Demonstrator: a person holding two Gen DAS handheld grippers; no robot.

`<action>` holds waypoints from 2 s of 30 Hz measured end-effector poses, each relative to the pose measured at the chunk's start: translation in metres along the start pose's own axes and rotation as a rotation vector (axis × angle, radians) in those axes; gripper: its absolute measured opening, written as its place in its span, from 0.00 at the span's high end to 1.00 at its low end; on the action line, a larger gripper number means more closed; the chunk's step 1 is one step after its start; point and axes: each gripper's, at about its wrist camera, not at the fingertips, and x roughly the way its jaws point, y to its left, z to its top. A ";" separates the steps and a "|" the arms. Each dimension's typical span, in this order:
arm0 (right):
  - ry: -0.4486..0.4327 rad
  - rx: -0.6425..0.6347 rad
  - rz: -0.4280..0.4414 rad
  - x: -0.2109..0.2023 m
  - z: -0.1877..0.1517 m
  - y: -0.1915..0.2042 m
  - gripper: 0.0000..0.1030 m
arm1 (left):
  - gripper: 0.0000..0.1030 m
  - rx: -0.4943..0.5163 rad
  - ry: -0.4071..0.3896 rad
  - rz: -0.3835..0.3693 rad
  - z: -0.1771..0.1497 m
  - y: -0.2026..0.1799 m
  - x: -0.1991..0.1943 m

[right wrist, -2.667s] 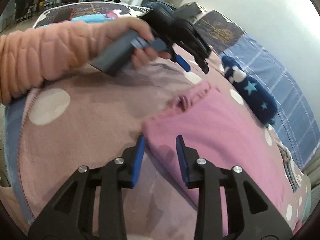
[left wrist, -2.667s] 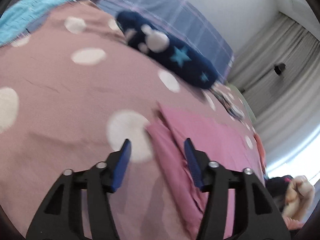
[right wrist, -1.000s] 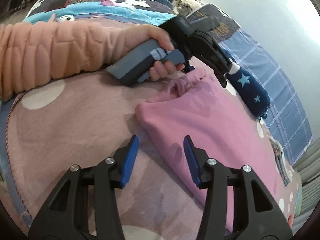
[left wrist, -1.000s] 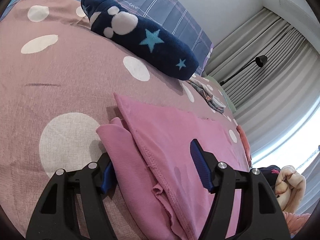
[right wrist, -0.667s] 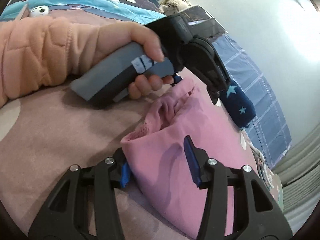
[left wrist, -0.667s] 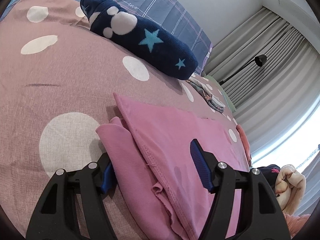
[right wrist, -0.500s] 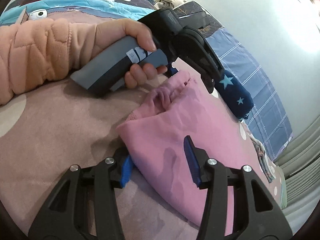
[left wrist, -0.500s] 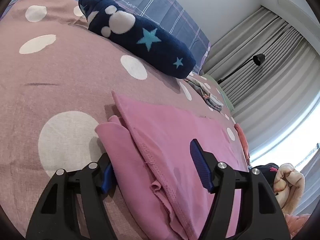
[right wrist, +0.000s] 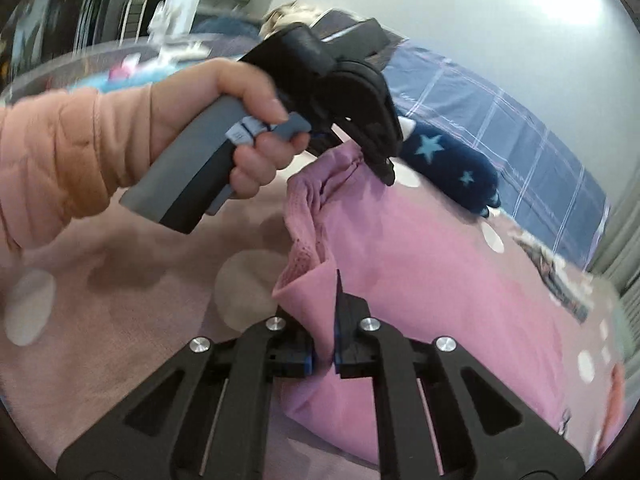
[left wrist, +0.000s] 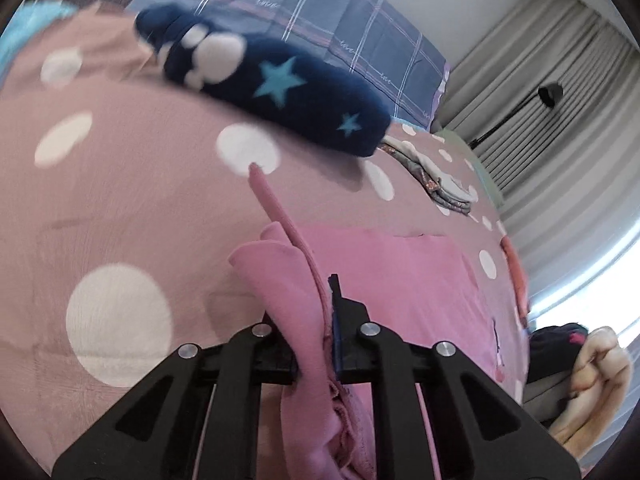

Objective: Fold small clothes
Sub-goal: 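Lift the shirt edge with both grippers and fold it over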

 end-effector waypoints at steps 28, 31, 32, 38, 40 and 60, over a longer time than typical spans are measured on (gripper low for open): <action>-0.087 0.580 0.134 -0.066 -0.101 -0.182 0.94 | 0.90 0.160 0.092 0.212 0.016 -0.190 0.100; -0.093 0.610 0.136 -0.071 -0.112 -0.189 0.94 | 0.90 0.192 0.107 0.223 0.013 -0.209 0.111; -0.095 0.623 0.140 -0.072 -0.116 -0.193 0.94 | 0.90 0.198 0.110 0.228 0.013 -0.213 0.115; -0.094 0.710 0.156 -0.078 -0.139 -0.213 0.94 | 0.90 0.266 0.138 0.292 0.004 -0.245 0.144; -0.098 0.733 0.157 -0.081 -0.145 -0.217 0.95 | 0.90 0.292 0.147 0.318 0.001 -0.257 0.154; -0.059 0.890 0.166 -0.084 -0.189 -0.253 0.95 | 0.90 0.548 0.196 0.535 -0.025 -0.322 0.238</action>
